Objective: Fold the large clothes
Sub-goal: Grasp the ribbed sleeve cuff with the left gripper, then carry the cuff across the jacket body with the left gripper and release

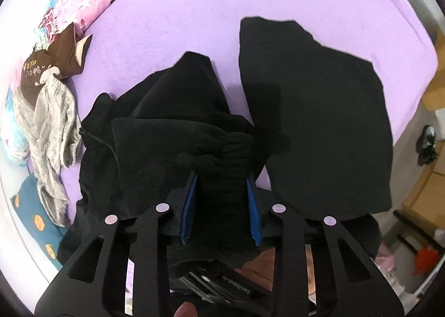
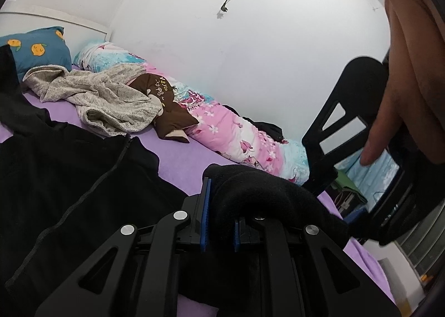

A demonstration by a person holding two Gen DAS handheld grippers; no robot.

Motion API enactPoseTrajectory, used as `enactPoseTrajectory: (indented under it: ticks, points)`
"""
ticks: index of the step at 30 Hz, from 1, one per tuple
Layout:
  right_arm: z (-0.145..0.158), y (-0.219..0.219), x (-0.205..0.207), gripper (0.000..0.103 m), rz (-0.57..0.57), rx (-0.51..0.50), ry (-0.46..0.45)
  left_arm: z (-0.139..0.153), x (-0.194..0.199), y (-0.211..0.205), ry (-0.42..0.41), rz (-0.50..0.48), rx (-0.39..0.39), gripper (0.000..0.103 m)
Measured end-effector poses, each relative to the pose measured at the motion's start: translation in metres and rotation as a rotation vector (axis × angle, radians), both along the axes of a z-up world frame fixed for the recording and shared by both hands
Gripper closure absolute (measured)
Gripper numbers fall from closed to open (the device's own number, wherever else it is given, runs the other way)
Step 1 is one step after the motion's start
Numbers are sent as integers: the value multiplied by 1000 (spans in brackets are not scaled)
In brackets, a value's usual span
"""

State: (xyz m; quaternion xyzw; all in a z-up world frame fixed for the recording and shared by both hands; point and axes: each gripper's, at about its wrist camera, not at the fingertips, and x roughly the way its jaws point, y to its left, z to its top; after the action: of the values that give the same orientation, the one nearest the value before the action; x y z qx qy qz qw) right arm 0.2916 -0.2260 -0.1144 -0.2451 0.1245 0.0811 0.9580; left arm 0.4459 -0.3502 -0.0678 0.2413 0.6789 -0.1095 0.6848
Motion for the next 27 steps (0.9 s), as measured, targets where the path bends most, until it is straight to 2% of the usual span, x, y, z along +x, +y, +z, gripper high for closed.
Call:
enactPoseTrajectory:
  ticks: [6, 8, 12, 13, 16, 19, 20, 22, 27]
  points:
    - [-5, 5, 1, 89, 21, -28, 7, 28, 8, 35, -41, 63, -121, 81]
    - [-5, 7, -1, 78, 30, -21, -2, 36, 8, 51, -53, 84, -148, 82]
    - [-7, 13, -5, 74, 58, -10, -5, 56, 6, 100, -82, 158, -221, 84]
    - [-8, 16, -5, 70, 60, -18, -7, 59, 5, 109, -88, 171, -233, 85]
    - [-11, 23, -11, 47, 90, -17, -25, 69, 2, 144, -108, 215, -276, 89]
    - [-14, 29, -13, 42, 120, 2, -9, 75, -1, 180, -129, 267, -310, 91]
    - [-15, 31, -14, 33, 122, -1, -9, 76, -3, 189, -135, 278, -318, 91]
    - [-21, 36, -17, 21, 127, -26, -34, 78, -5, 213, -145, 309, -350, 92]
    - [-31, 44, -17, 15, 116, -74, -50, 77, -14, 266, -188, 381, -396, 92]
